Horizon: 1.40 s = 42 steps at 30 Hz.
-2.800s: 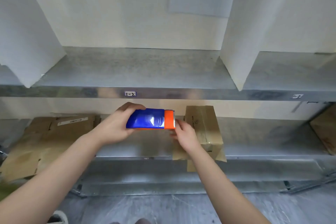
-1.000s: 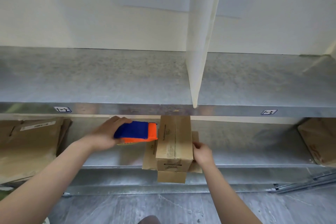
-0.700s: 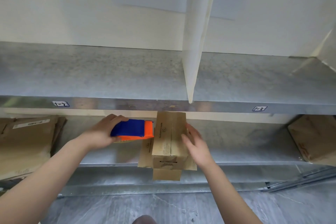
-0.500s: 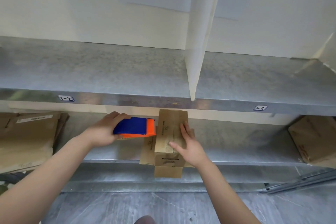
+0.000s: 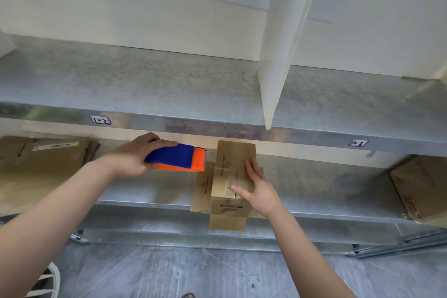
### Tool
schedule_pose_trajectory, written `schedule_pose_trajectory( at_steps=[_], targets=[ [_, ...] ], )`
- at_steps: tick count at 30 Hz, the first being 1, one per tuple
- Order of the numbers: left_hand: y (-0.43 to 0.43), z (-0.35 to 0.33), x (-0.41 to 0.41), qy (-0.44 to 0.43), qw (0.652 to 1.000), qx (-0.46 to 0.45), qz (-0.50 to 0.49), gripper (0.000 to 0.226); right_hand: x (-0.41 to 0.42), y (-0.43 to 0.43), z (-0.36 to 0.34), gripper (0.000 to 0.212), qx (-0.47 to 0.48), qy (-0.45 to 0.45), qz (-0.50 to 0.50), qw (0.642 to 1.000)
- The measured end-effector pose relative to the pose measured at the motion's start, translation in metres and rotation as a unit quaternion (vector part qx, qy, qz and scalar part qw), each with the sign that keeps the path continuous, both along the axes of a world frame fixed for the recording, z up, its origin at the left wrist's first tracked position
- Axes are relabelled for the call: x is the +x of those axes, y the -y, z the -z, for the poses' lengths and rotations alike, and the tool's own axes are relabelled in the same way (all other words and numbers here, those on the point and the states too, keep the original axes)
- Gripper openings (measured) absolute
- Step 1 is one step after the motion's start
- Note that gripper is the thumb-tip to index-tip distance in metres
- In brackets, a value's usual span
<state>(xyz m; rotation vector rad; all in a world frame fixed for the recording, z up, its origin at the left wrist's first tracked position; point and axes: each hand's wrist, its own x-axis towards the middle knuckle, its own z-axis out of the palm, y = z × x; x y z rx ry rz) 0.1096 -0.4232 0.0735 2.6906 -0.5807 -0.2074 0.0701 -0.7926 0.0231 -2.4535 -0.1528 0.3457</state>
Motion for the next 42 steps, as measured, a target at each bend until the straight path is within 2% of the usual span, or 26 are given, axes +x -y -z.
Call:
schedule_pose_trajectory(
  at_steps=[10, 13, 16, 20, 25, 29, 42],
  targets=[
    [-0.025, 0.002, 0.0, 0.004, 0.999, 0.036, 0.001, 0.067, 0.003, 0.003, 0.001, 0.092, 0.013, 0.004, -0.004, 1.0],
    [-0.022, 0.011, 0.001, -0.032, 0.999, 0.039, -0.005, 0.074, 0.002, 0.003, 0.0, 0.093, 0.015, 0.003, -0.006, 1.0],
    [-0.016, 0.022, 0.001, -0.062, 0.998, 0.031, -0.011, 0.081, 0.001, 0.001, -0.003, 0.103, 0.019, -0.002, -0.003, 1.0],
    [-0.001, 0.033, 0.003, -0.073, 0.996, 0.043, -0.023, 0.073, 0.001, 0.002, -0.004, 0.111, 0.028, -0.011, -0.008, 1.0],
    [0.021, 0.04, 0.003, -0.074, 0.996, 0.049, -0.024, 0.069, 0.004, 0.012, -0.002, 0.135, 0.04, -0.035, -0.059, 0.997],
    [0.026, 0.048, 0.002, -0.082, 0.995, 0.047, -0.034, 0.072, 0.002, 0.011, -0.003, 0.129, 0.04, -0.032, -0.055, 0.997],
    [0.04, 0.051, 0.005, -0.153, 0.987, 0.048, -0.032, 0.072, 0.003, 0.011, -0.001, 0.133, 0.049, -0.036, -0.055, 0.997]
  ],
)
